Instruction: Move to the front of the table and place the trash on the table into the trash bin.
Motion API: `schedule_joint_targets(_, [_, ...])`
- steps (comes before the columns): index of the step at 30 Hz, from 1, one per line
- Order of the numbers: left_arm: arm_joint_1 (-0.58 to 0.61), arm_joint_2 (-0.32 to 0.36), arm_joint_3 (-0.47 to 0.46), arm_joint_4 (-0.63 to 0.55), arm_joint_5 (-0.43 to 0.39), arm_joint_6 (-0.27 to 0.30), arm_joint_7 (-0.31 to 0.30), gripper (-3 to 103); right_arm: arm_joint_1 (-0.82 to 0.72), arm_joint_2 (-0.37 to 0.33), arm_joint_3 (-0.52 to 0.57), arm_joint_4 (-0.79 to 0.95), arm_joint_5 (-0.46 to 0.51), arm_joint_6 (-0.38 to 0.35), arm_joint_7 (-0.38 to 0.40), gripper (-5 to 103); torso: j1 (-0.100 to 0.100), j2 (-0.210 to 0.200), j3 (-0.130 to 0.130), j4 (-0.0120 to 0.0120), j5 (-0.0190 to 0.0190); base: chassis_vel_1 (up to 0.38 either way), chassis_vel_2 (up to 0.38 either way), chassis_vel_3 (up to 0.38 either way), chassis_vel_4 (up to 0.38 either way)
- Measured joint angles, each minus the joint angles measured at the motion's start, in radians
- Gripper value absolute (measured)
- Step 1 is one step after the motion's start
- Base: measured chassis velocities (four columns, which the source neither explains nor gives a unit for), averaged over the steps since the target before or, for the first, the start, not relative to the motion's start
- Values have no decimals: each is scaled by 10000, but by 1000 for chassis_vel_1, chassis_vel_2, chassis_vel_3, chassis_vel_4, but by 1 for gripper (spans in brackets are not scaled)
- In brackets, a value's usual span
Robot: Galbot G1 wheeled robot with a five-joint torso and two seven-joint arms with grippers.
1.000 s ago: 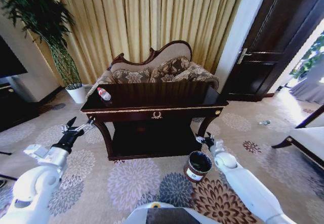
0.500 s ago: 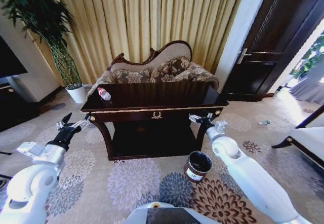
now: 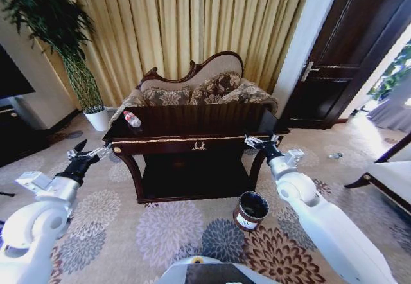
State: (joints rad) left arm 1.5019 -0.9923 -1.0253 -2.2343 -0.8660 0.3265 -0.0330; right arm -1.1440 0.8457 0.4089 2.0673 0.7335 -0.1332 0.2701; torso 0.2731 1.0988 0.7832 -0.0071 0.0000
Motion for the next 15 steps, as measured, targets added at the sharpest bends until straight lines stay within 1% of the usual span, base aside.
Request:
schedule_joint_targets(2, [-19, 25, -3, 33, -17, 9, -11, 100, -10, -2, 0, 2, 1, 0, -6, 100, 0, 0, 0, 0, 1, 0, 0, 0, 0])
schedule_joint_targets(4, [-99, 172, -108, 200, -165, 229, -117, 100, -100, -12, 0, 38, -6, 2, -76, 100, 0, 0, 0, 0, -1, 0, 0, 0, 0])
schedule_joint_targets(5, [-99, 172, -108, 200, -165, 229, -117, 100, -100, -12, 0, 38, -6, 2, -76, 100, 0, 0, 0, 0, -1, 0, 0, 0, 0])
schedule_joint_targets(6, [-88, 216, -232, 227, -253, 451, -189, 100, -151, -13, -24, 53, -42, 5, -130, 100, 0, 0, 0, 0, -1, -25, 30, 26, -55])
schedule_joint_targets(12, [12, 221, -403, 177, -300, 589, -215, 100, -221, -7, -69, 54, -144, 22, -229, 100, 0, 0, 0, 3, -1, -28, 46, 38, -57])
schedule_joint_targets(15, [63, 213, -500, 86, -342, 755, -296, 100, -234, -55, -68, 45, -161, 26, -282, 100, 0, 0, 0, 3, -1, -67, 60, 45, -58])
